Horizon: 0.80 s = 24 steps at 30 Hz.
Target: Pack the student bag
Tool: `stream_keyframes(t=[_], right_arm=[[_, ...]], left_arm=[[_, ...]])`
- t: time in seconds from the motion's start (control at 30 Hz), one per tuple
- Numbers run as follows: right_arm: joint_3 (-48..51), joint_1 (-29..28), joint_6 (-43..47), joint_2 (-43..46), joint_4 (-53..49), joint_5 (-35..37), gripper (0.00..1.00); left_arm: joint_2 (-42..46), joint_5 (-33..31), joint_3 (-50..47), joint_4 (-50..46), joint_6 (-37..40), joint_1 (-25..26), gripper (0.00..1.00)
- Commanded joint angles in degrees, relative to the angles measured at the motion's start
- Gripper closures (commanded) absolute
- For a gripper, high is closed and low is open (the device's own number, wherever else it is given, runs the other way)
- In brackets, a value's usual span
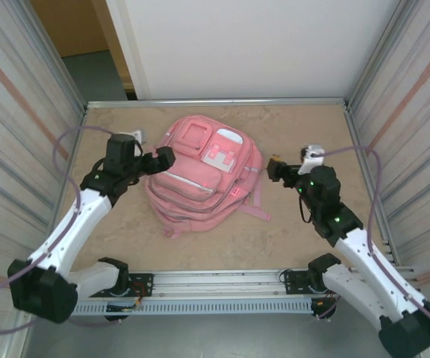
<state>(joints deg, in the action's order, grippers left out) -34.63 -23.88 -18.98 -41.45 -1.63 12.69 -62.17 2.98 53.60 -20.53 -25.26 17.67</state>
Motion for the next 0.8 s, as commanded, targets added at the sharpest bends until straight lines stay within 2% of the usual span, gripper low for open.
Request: stream_keyframes(t=[0.0,0.07,0.13,0.2,0.23,0.27,0.37,0.43,0.5,0.57,0.63,0.7,0.77], right_arm=[[2.1,5.1,-5.85,1.59,-3.72,8.57,0.01],[2.64,10.28,-9.04,1.49,-5.75,8.09,0.01],[3.79,13.83,-10.31,0.56,-6.26,10.75,0.01],[5.13,14.99,-5.72,-2.32,-5.28,15.31,0.01],[6.44,14.96,0.35,-4.14,-2.18,14.17,0.01],[7.79,15.0,4.77,-5.52,0.86,13.02,0.01],[10.66,15.09,4.17,-9.68,7.05,12.4,0.01],[11.35,14.95,8.16,-16.47,13.45,11.2,0.01],[10.76,14.22,9.06,-23.19,16.58,14.73,0.01],[13.08,14.0,9.37,-27.04,24.35,14.28,0.01],[13.3,14.99,9.6,-30.59,30.66,9.83,0.01],[13.78,15.98,11.7,-34.13,38.59,4.29,0.01],[10.47,16.63,13.75,-35.91,33.43,-0.07,0.01]], left_arm=[[5.86,-16.41,-9.91,11.06,17.04,-0.27,0.01],[9.47,-19.25,-17.71,19.14,23.67,-0.32,0.01],[11.8,-20.35,-23.58,24.55,29.72,-0.53,0.01],[13.24,-18.05,-29.81,31.45,35.61,-0.78,0.01],[13.72,-16.21,-31.91,33.86,36.91,-1.43,0.01],[14.06,-14.52,-33.06,34.66,36.62,-2.28,0.01],[13.53,-6.89,-35.81,37.49,35.24,-6.33,0.02],[11.56,-2.13,-39.04,43.75,36.62,-8.57,0.01],[8.5,0.47,-41.75,50.92,36.6,-10.23,0.01],[5.1,1.81,-42.75,55.01,34.73,-12.67,0.01],[4.02,3.83,-41.3,53.27,34.45,-14.57,0.01],[2.13,3.29,-43.1,59.78,34.52,-15.35,0.01],[-0.58,2.04,-44.24,65.97,33.53,-16.25,0.01]])
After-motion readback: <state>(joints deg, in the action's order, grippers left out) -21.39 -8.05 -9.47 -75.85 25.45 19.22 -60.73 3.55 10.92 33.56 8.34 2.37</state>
